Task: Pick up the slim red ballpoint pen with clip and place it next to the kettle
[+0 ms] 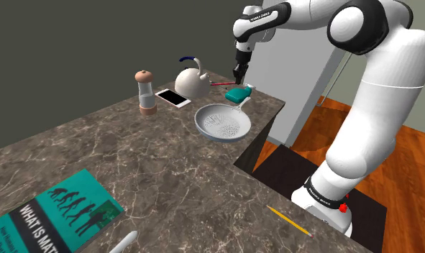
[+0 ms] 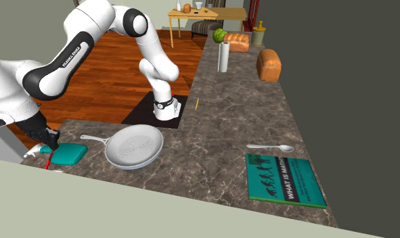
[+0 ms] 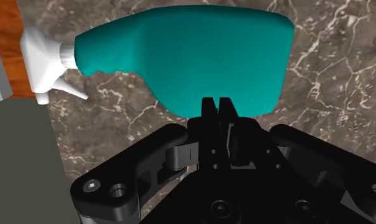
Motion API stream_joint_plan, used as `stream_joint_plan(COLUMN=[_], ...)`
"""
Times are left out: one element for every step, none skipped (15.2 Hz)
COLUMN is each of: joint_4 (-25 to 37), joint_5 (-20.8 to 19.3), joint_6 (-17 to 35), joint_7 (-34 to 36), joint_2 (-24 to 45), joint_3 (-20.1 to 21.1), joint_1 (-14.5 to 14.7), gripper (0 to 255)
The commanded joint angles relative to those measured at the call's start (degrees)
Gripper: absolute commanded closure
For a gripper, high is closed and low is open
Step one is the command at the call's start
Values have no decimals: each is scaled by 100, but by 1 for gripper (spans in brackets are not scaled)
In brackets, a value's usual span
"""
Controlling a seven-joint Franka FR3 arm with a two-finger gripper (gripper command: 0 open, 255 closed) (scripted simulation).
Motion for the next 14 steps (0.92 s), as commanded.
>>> stream_joint_plan(joint_4=[-93, -137, -179, -219, -259, -297, -334, -369, -403, -436, -480, -480, -480, -479], joint_5=[7, 12, 16, 21, 26, 31, 36, 42, 47, 53, 62, 62, 62, 62], joint_6=[134, 203, 271, 339, 407, 475, 542, 609, 675, 742, 836, 836, 836, 835], joint_7=[-12, -16, -19, -23, -27, -31, -35, -40, -44, -48, -55, -55, -55, -55], joint_2=[37, 63, 89, 117, 146, 176, 206, 238, 271, 305, 355, 355, 355, 355], joint_3=[0, 2, 3, 4, 6, 7, 9, 11, 13, 15, 17, 17, 17, 17], joint_1=[-4, -4, -5, -6, -6, -7, -8, -9, -10, -11, -13, -12, -12, -12], gripper=[255, 255, 255, 255, 255, 255, 255, 255, 255, 255, 255, 255, 255, 255])
